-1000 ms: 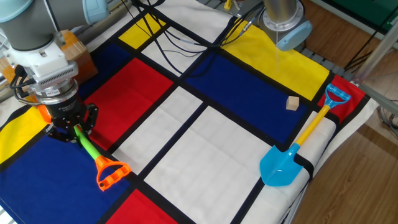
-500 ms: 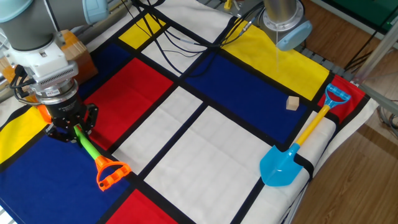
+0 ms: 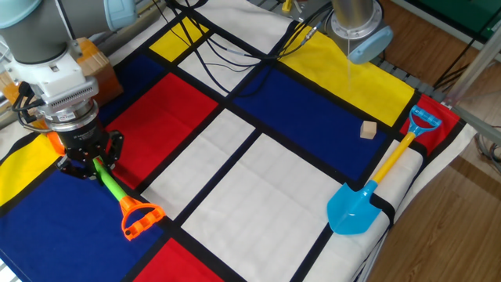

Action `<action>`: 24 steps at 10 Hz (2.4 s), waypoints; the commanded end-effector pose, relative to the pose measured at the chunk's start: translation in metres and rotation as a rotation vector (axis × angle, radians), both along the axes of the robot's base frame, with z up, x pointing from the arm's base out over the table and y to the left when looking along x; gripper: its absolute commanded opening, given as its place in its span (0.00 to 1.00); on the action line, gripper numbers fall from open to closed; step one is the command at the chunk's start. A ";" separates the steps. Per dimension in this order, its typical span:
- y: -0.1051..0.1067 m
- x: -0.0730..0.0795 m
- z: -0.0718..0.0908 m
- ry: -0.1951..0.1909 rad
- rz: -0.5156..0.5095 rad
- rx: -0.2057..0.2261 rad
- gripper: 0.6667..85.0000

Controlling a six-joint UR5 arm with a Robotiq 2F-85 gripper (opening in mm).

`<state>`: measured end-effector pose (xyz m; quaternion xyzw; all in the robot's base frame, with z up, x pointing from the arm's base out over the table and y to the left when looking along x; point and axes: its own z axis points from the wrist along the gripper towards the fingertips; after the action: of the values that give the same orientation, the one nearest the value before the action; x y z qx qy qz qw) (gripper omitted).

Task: Use a shovel to scoop up an object

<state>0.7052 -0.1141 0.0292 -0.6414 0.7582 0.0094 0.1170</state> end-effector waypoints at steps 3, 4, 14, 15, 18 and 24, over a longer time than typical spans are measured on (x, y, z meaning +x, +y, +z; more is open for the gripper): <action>-0.030 -0.013 -0.002 0.055 -0.084 -0.101 0.00; -0.033 -0.013 -0.002 0.053 -0.087 -0.115 0.00; -0.018 -0.016 -0.001 0.064 -0.051 -0.061 0.00; -0.017 -0.016 -0.001 0.066 -0.055 -0.057 0.00; -0.017 -0.016 -0.001 0.063 -0.056 -0.057 0.00; -0.022 -0.015 -0.002 0.060 -0.052 -0.078 0.00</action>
<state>0.7052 -0.1141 0.0292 -0.6414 0.7582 0.0094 0.1170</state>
